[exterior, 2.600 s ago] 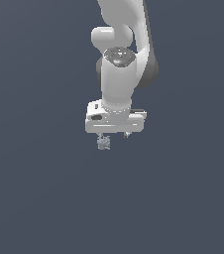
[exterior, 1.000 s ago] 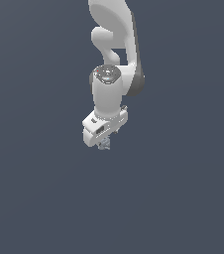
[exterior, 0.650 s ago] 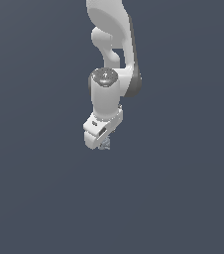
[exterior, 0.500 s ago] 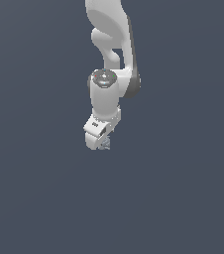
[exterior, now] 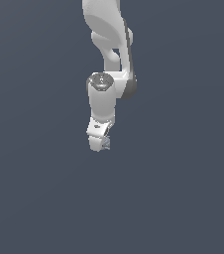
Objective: Pick up the object and move it to a goal position.
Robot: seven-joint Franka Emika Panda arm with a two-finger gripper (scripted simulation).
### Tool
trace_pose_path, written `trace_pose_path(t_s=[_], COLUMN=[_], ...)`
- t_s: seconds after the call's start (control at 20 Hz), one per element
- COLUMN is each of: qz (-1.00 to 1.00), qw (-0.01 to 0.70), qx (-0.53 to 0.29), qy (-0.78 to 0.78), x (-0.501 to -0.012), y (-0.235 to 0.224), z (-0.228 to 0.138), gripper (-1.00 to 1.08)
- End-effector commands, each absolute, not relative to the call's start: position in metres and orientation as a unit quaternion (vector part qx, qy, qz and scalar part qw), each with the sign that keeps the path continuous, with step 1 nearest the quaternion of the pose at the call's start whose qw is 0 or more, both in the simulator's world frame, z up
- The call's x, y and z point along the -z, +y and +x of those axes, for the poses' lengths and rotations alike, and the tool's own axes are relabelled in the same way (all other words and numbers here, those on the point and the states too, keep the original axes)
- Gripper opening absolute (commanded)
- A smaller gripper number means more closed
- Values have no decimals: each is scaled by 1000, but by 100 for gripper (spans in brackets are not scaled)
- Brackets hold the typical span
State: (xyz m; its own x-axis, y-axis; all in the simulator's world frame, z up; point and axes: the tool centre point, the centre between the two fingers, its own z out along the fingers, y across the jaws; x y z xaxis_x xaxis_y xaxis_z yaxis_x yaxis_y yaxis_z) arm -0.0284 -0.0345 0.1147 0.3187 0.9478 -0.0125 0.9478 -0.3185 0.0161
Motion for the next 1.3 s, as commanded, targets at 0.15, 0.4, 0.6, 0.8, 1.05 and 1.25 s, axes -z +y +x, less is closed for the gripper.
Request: trace_pose_path(t_s=[0.15,0.4,0.6,0.8,1.05,1.25], qz=[769,734,712,697,689,690], qw=[6,4,2,1,0,0], qx=[1,1,1,0,0,0], qy=[640,680,702,717,725,723], x=[-106,-100,-96,-94,-93,-91], y=[-38,-40,-41,-41,-42,-42], z=[-35,-40,-43,-45,-47,-47], gripper=[100,100,100,100,100,100])
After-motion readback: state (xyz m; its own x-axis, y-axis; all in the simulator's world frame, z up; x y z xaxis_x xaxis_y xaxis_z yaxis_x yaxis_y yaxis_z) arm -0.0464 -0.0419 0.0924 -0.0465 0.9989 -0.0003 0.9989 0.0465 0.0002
